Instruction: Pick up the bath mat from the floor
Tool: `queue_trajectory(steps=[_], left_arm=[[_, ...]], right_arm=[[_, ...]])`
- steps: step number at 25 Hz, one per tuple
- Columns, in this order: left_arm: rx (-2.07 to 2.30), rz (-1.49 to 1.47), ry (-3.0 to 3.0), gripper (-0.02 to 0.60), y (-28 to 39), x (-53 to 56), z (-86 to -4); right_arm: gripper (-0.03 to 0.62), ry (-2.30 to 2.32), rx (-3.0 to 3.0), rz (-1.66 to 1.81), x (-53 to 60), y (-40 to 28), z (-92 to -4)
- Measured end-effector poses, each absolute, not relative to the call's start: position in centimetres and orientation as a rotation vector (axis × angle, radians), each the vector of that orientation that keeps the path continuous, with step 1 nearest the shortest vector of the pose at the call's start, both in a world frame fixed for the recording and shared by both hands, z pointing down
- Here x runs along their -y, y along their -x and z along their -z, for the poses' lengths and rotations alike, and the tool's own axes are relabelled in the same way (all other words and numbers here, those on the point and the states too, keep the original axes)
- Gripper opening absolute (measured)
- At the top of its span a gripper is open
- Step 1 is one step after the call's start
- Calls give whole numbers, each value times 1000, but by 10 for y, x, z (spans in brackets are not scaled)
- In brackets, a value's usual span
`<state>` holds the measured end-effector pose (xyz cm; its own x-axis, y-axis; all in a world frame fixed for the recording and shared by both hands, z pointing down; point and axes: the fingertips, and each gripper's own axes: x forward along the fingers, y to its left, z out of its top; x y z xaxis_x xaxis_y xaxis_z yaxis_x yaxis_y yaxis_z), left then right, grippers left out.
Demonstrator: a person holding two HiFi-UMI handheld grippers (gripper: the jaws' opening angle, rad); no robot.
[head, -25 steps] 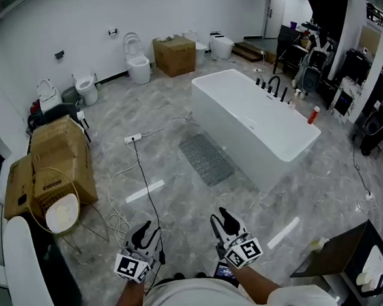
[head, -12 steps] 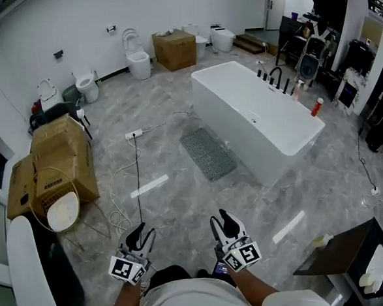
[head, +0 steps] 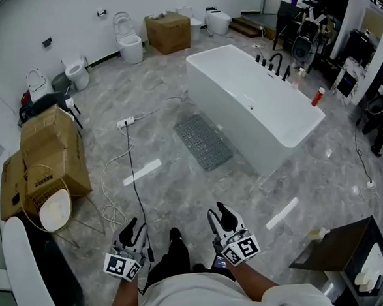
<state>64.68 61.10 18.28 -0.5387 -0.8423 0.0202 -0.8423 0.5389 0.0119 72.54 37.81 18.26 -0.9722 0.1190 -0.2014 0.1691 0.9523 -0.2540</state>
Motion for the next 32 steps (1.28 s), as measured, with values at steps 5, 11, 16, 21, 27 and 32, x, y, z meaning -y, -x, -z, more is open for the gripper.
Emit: queue_trajectory(steps=[5, 11, 16, 21, 27, 32], left_arm=[[2755, 90, -1522, 141, -568, -593, -168], [2804, 54, -1575, 141, -468, -577, -135], [2808, 72, -1569, 141, -395, -578, -133], [2818, 102, -1570, 141, -336, -581, -133], [2799, 141, -1575, 141, -290, -573, -142], [2801, 122, -1555, 141, -246, -565, -156]], right_arm=[[167, -230, -2923, 355, -373, -663, -162], [167, -261, -2903, 197, -371, -558, -124], [167, -271, -2906, 129, -368, -485, -114], [167, -256, -2908, 150, -369, -427, -112], [167, -255, -2924, 125, -362, -382, -118], [167, -249, -2904, 142, -345, -339, -129]])
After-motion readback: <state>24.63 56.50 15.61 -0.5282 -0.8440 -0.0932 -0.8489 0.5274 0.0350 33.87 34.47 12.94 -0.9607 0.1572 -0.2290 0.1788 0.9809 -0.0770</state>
